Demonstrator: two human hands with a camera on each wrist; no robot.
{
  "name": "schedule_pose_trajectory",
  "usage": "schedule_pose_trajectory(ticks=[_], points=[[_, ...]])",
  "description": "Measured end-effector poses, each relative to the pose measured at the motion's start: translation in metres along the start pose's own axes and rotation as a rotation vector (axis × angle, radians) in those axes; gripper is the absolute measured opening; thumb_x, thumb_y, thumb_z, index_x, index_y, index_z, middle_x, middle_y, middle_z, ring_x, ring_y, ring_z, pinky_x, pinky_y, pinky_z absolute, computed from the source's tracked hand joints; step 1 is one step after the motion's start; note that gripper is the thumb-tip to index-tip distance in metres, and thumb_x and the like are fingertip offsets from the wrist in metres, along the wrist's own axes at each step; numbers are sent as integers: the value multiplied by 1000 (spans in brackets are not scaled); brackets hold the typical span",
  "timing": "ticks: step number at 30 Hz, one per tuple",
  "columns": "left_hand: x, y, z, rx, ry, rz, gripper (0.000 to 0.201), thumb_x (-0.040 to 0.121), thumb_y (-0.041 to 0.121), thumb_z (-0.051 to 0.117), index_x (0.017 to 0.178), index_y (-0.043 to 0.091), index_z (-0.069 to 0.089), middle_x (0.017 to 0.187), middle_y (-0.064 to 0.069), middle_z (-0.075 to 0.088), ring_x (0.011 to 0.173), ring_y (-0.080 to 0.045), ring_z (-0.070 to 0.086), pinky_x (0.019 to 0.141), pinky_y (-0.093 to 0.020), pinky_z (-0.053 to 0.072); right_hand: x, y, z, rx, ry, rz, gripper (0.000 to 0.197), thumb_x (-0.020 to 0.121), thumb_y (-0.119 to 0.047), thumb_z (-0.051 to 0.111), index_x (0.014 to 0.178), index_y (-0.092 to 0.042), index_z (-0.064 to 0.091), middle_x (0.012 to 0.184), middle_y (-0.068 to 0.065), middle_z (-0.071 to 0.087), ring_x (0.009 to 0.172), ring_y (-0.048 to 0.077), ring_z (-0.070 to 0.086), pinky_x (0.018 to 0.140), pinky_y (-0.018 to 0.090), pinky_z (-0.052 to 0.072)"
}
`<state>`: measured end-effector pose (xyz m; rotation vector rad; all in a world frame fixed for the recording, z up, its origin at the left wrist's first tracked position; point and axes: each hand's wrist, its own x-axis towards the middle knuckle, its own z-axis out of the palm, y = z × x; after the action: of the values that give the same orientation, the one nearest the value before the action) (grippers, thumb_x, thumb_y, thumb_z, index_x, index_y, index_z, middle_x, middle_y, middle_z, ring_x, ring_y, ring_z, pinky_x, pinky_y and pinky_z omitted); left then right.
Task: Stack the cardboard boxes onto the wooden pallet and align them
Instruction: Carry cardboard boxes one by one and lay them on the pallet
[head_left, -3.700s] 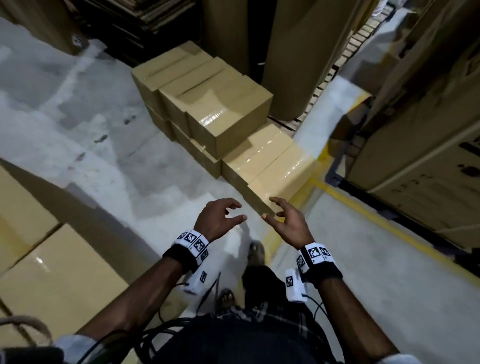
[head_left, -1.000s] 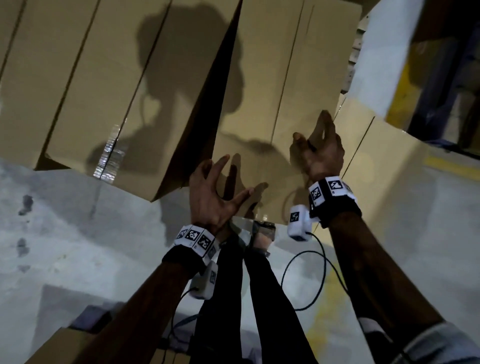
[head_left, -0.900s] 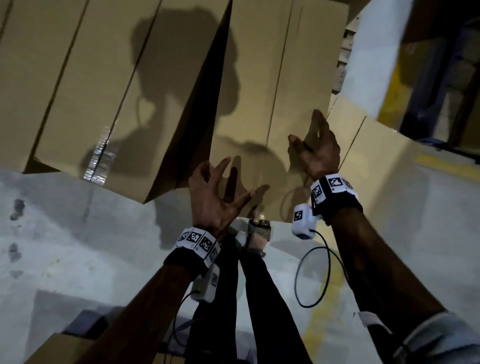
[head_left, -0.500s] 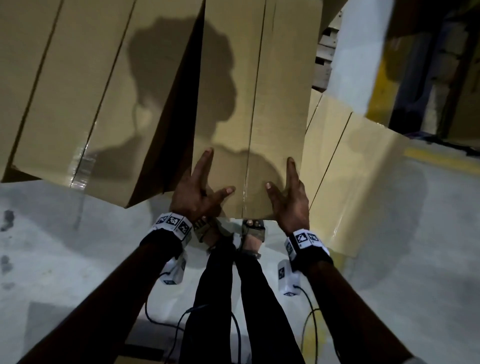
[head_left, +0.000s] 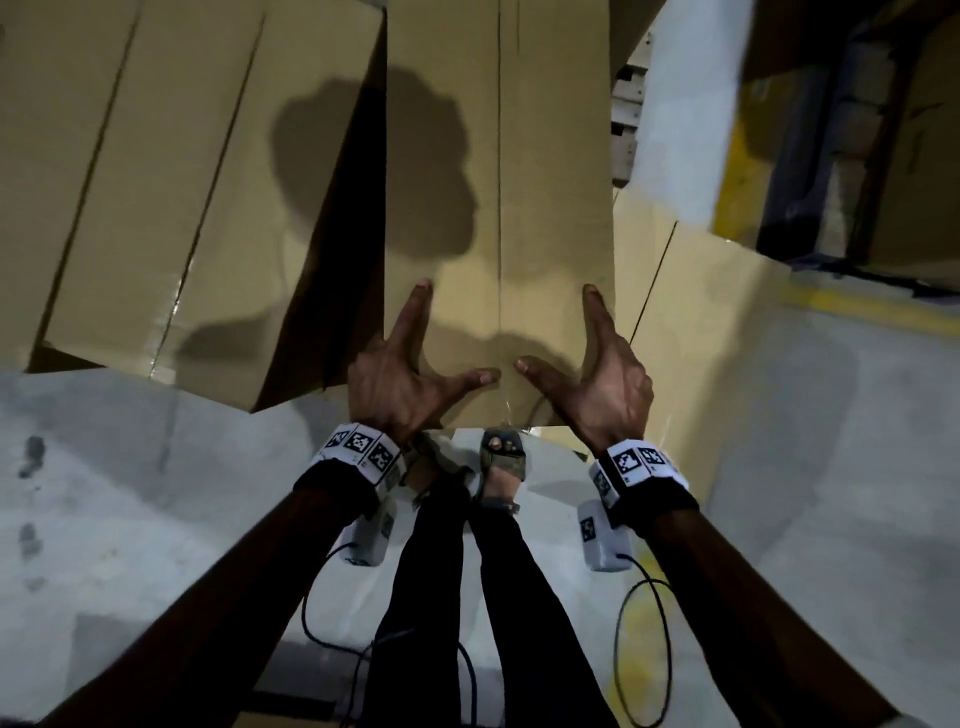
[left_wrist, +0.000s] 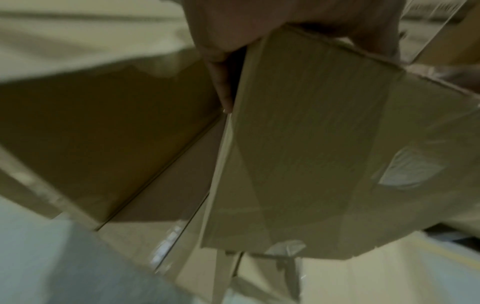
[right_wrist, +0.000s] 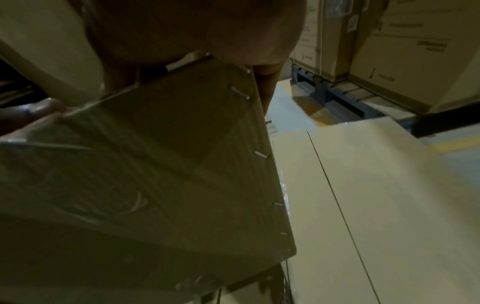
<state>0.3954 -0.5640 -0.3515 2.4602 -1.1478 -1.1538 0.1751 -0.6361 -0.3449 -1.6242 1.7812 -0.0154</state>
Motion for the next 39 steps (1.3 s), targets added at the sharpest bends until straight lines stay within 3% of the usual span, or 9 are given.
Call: schedule_pose_trajectory(ticks=[5, 12, 15, 19, 25, 27, 29, 32, 39], points=[[-46, 54, -51, -20, 20, 57, 125, 50, 101, 62, 154, 64, 4, 131, -19, 65, 120, -39, 62, 107, -47, 48, -40, -30, -79, -17, 72, -70, 110, 68, -92, 64, 158, -55, 11, 150, 5, 55, 133, 35, 56, 109, 51, 47], [-135, 143, -127, 0, 107, 238, 126, 61, 91, 67, 162, 47, 8, 163, 8, 40, 127, -37, 60, 107, -45, 48, -106, -69, -195, 11, 233, -172, 113, 68, -87, 69, 160, -48, 17, 157, -6, 49, 137, 29, 53, 111, 49, 46], [-175, 179, -157, 39, 177, 232, 125, 64, 88, 71, 162, 49, 4, 168, 1, 29, 134, -38, 55, 110, -45, 46, -125, -82, -244, 13, 257, -249, 112, 69, -83, 72, 161, -47, 17, 159, -7, 45, 138, 31, 52, 111, 48, 42], [-239, 212, -171, -95, 313, 224, 127, 58, 86, 76, 158, 58, 3, 162, -10, 38, 134, -39, 53, 112, -50, 47, -154, -86, -301, 19, 265, -373, 112, 68, -84, 72, 159, -50, 18, 156, -5, 49, 135, 31, 54, 108, 44, 44], [-338, 248, -151, -213, 576, 153, 128, 60, 91, 71, 162, 50, 5, 159, -4, 46, 134, -33, 55, 114, -53, 43, -189, -77, -377, 5, 203, -638, 113, 66, -90, 65, 160, -48, 18, 154, 1, 52, 135, 31, 54, 107, 44, 46], [-371, 253, -140, -250, 673, 123, 130, 57, 94, 70, 162, 47, 9, 161, 6, 43, 136, -26, 54, 118, -46, 36, -202, -75, -395, -17, 156, -741, 113, 66, -95, 60, 160, -51, 15, 152, 2, 53, 132, 31, 56, 105, 46, 47], [-403, 251, -129, -290, 781, 61, 130, 54, 94, 72, 162, 48, 14, 149, 0, 58, 124, -24, 63, 113, -37, 38, -214, -76, -405, -44, 112, -822, 113, 64, -98, 57, 159, -54, 13, 149, 4, 56, 129, 32, 57, 103, 46, 47], [-452, 246, -120, -280, 907, -31, 129, 53, 96, 70, 161, 47, 20, 135, -5, 69, 98, -17, 70, 97, -30, 53, -237, -81, -405, -81, 41, -911, 115, 63, -96, 61, 158, -57, 9, 153, 2, 52, 134, 33, 54, 106, 49, 45], [-576, 221, -77, -274, 1096, -357, 124, 53, 99, 65, 159, 54, 18, 118, -6, 73, 103, -23, 69, 88, -28, 51, -315, -73, -372, -58, -130, -1237, 115, 66, -95, 61, 161, -46, 20, 145, 8, 60, 115, 33, 65, 98, 47, 50]])
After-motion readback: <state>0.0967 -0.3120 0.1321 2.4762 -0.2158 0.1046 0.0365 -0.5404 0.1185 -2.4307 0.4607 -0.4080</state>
